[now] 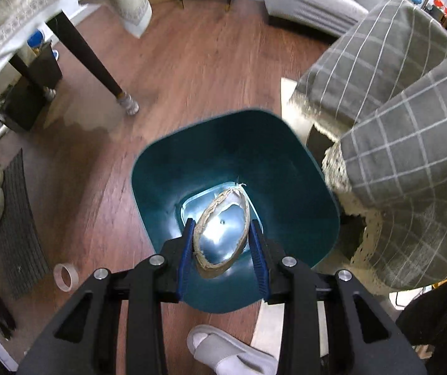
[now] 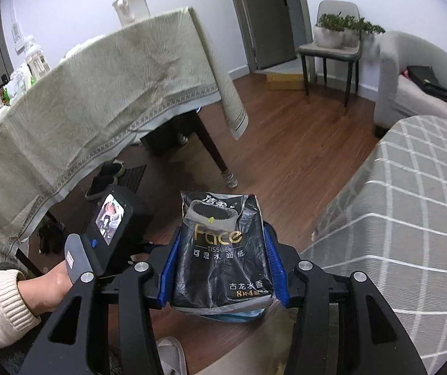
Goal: Collect trash
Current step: 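Carry the cardboard ring with the left tool over the teal bin and release it, then lower the tissue pack into the teal bin and open the right tool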
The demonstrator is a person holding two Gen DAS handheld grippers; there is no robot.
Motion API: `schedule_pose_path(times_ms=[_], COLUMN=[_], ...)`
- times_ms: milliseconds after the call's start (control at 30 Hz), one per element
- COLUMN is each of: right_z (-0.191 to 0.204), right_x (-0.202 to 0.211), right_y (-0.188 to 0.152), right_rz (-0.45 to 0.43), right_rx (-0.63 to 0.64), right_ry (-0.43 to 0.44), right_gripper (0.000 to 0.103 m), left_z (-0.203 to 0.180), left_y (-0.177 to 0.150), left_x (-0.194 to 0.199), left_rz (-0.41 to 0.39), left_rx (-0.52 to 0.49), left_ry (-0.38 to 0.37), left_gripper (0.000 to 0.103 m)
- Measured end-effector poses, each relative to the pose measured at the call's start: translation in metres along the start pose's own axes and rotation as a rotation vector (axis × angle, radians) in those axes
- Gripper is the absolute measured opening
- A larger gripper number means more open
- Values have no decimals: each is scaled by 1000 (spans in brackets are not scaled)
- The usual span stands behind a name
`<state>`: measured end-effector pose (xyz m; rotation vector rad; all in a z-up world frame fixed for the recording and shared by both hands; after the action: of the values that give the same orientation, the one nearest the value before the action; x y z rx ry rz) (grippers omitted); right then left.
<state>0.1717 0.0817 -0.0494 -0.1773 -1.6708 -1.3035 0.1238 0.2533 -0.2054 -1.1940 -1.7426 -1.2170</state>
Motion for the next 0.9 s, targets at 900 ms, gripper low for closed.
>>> schedule_pose_path(times_ms=[900], right_z=[45], right_x=[-124], right_y=[-39], right_rz=[268], right_rx=[30], right_ry=[-3], right_gripper=[50], left_z=[22], left_y=[-11], left_x=[29], left_rz=[-73], left_rx=[60], left_ry=[-25], left_gripper=[49])
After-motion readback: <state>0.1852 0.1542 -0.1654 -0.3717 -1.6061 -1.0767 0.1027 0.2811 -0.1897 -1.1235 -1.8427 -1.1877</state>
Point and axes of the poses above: each gripper's, at about its wrist camera, not at the fingertips, and x roughly against the way its jaws point, z to its left, y to its top, the point moved 2 cm from there along -x, roughly the way its jaws point, and after that the axes turned 15 degrees about -y, right-handed, at the moved point
